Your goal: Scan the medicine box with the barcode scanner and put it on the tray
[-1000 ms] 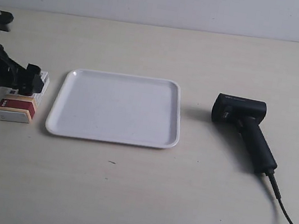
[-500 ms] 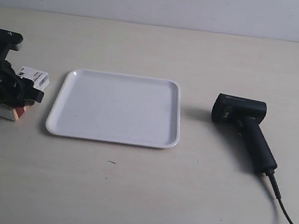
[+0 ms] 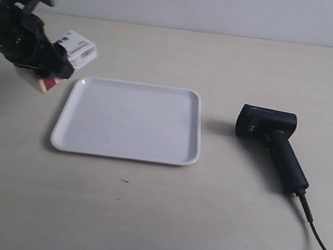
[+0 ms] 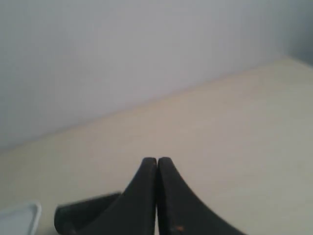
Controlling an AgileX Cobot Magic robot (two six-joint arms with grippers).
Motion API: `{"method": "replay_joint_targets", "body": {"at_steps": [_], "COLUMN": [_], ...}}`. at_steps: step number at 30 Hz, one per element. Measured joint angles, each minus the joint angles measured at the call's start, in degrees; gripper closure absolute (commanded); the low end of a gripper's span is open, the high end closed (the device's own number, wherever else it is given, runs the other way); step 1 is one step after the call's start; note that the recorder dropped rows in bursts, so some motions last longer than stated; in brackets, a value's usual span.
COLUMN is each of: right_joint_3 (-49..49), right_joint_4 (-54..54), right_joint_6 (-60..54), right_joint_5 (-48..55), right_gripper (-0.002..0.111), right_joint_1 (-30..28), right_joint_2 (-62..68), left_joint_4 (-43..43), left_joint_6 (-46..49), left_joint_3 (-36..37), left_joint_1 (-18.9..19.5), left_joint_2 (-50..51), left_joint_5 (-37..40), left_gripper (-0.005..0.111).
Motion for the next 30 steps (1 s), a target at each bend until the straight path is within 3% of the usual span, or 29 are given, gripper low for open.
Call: {"method": "replay_joint_targets", "body": {"at_steps": [3, 7, 12, 15, 21, 30], "right_joint_3": [-4.33, -12.92, -22.99, -25.9, -28.48, -30.94], "right_joint_4": [-0.11, -0.35, -0.43, -0.43, -0.43, -2.04], "right_joint_6": [0.22, -1.45, -3.83, -4.58, -8.79, -10.06], "right_joint_5": [0.75, 1.66, 9.95, 12.26, 12.19, 10.45], "right_gripper": [0.103, 0.081, 0.045, 0.033, 0.028, 0.029], "right_joint_1": [3.96, 10.6, 12.79, 13.64, 17.81, 17.77], "right_joint_2": [14.43, 33.34, 47.69, 53.34, 59.32, 66.51], "left_joint_4": [-8.39, -14.36, -14.91, -14.91, -14.91, -14.91], "left_joint_6": [14.28, 23.39, 27.68, 29.81, 31.04, 32.09], "left_joint_3": [-0.71, -2.42, -3.03, -3.03, -3.03, -3.03], "left_joint_1": [-4.64, -9.77, -11.0, -11.0, -11.0, -11.0], "left_joint_2": [0.0, 0.22, 2.45, 4.32, 6.55, 7.24], "left_joint_5": [0.0, 0.1, 1.37, 1.91, 0.92, 0.92], "left_gripper": [0.107, 0.107, 0.107, 0.107, 0.107, 0.107]}}
